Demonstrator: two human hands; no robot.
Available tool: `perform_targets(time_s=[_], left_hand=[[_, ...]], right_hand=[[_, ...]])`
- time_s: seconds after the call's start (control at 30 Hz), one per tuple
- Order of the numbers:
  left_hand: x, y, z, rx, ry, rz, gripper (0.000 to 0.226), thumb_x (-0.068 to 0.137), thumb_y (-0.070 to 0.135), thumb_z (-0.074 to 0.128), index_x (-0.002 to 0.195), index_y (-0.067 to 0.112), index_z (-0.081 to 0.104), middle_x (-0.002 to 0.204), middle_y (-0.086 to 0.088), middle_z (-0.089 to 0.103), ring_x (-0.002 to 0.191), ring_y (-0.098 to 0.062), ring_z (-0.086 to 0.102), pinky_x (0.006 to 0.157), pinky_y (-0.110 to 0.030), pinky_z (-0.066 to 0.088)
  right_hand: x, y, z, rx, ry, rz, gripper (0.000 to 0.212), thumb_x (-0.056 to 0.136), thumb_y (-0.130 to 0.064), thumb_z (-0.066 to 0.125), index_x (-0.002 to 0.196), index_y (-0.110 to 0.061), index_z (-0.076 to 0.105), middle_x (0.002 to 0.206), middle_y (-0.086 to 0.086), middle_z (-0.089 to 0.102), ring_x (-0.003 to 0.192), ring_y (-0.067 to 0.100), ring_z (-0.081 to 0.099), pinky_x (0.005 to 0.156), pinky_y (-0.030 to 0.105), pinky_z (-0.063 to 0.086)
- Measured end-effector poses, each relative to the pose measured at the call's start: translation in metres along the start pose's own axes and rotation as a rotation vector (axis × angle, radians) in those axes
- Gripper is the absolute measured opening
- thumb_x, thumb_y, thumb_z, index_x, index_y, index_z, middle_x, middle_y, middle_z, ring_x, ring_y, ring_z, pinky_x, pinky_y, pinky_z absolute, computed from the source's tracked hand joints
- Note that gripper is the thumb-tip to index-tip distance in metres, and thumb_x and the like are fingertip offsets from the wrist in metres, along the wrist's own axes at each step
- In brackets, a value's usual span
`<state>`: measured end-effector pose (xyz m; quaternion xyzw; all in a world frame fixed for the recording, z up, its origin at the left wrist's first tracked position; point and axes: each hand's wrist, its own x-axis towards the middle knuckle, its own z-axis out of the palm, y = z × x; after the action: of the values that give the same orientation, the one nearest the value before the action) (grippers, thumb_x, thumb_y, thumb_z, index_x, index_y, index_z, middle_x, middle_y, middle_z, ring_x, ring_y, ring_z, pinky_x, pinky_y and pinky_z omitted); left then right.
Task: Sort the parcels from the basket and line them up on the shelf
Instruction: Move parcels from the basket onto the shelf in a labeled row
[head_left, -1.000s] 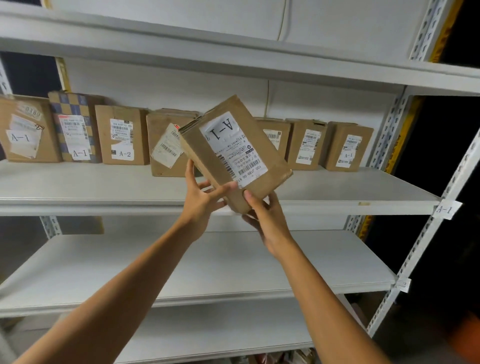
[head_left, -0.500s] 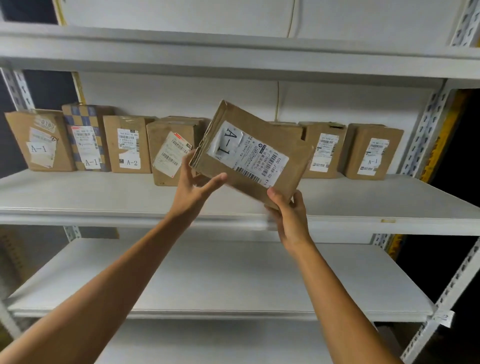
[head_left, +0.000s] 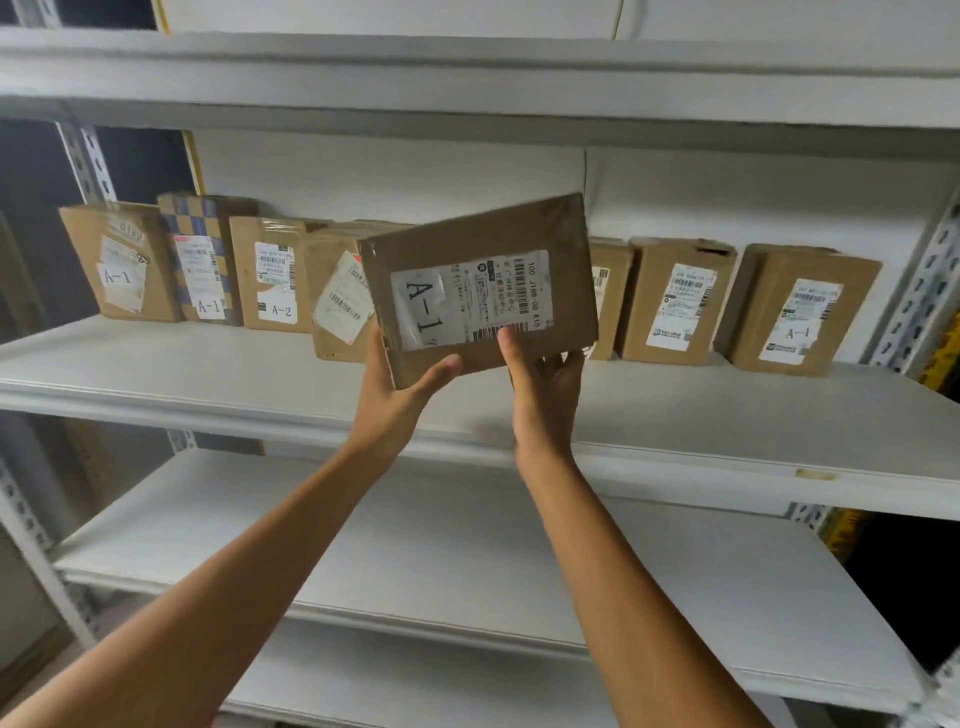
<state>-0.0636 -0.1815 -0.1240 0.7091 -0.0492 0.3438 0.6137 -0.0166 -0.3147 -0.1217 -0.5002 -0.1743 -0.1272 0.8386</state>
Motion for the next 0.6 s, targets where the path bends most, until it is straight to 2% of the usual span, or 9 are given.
perform_targets(time_s=[0.03,0.1,0.13,0.2,0.27,0.37,0.43,0.53,0.6], left_hand=[[-0.003,0.000,0.004,-0.011,0.003,-0.012,0.081,0.074,0.039,0.079,0.140,0.019,0.037,0.129,-0.001,0.059,0.110,-0.003,0.060,0.084,-0.018,0.051],[-0.007,0.003,0.012,-0.027,-0.012,-0.018,0.062,0.082,0.019,0.070,0.137,0.009,0.042,0.123,-0.005,0.063,0.100,0.002,0.064,0.072,-0.010,0.050],[-0.008,0.002,0.015,-0.020,-0.027,-0.010,0.055,0.085,0.010,0.065,0.135,0.005,0.044,0.120,-0.005,0.065,0.099,0.002,0.065,0.071,-0.010,0.050],[-0.008,-0.002,0.018,-0.019,-0.052,-0.015,0.049,0.086,0.000,0.063,0.131,0.002,0.046,0.116,0.000,0.066,0.101,-0.001,0.065,0.076,-0.012,0.050],[-0.006,-0.008,0.016,-0.012,-0.068,-0.038,0.053,0.083,0.007,0.071,0.131,0.005,0.048,0.117,0.001,0.066,0.106,-0.006,0.065,0.084,-0.020,0.053],[0.003,-0.017,0.007,0.061,-0.020,-0.050,0.073,0.066,0.039,0.079,0.129,0.016,0.050,0.118,0.004,0.066,0.108,-0.012,0.063,0.088,-0.037,0.056],[0.010,-0.017,0.003,0.076,0.036,-0.035,0.082,0.060,0.042,0.082,0.130,0.024,0.043,0.119,0.004,0.064,0.108,-0.013,0.062,0.084,-0.041,0.057],[0.023,-0.011,-0.002,0.069,0.083,0.041,0.093,0.067,0.029,0.084,0.137,0.040,0.025,0.130,0.006,0.051,0.109,-0.011,0.061,0.083,-0.033,0.058],[0.033,-0.008,-0.006,0.118,0.097,0.106,0.093,0.068,0.029,0.084,0.139,0.041,0.025,0.133,0.007,0.043,0.114,-0.013,0.057,0.080,-0.025,0.057]], right_hand=[[0.000,0.003,0.001,-0.013,-0.042,0.017,0.089,0.074,-0.027,0.079,0.148,-0.024,0.029,0.136,-0.003,0.056,0.117,0.003,0.059,0.098,0.031,0.052],[-0.003,0.007,0.003,-0.008,-0.113,0.067,0.101,0.072,-0.031,0.077,0.150,-0.036,0.014,0.128,-0.012,0.058,0.110,-0.005,0.060,0.091,0.032,0.056],[-0.003,0.009,0.004,0.010,-0.135,0.095,0.102,0.070,-0.033,0.076,0.149,-0.040,0.011,0.124,-0.013,0.059,0.106,-0.004,0.062,0.086,0.031,0.057],[-0.001,0.011,0.003,0.040,-0.151,0.151,0.094,0.069,-0.035,0.075,0.143,-0.044,0.018,0.125,-0.013,0.060,0.110,0.006,0.062,0.089,0.043,0.055],[0.002,0.011,0.003,0.065,-0.136,0.171,0.087,0.071,-0.033,0.078,0.138,-0.043,0.025,0.125,-0.013,0.060,0.115,0.013,0.061,0.094,0.052,0.053],[0.007,0.013,0.002,0.070,-0.090,0.130,0.081,0.081,-0.025,0.074,0.145,-0.035,0.026,0.121,-0.014,0.058,0.109,0.005,0.062,0.088,0.046,0.057],[0.010,0.017,0.002,0.067,-0.072,0.111,0.077,0.085,-0.019,0.070,0.147,-0.031,0.026,0.123,-0.011,0.058,0.110,0.003,0.061,0.084,0.039,0.059],[0.017,0.021,0.004,0.048,-0.057,0.121,0.073,0.088,-0.020,0.068,0.147,-0.030,0.027,0.120,-0.014,0.059,0.103,-0.001,0.063,0.082,0.029,0.059],[0.022,0.022,0.004,0.029,-0.040,0.122,0.066,0.088,-0.021,0.067,0.144,-0.028,0.032,0.115,-0.015,0.060,0.093,-0.006,0.066,0.077,0.024,0.059]])
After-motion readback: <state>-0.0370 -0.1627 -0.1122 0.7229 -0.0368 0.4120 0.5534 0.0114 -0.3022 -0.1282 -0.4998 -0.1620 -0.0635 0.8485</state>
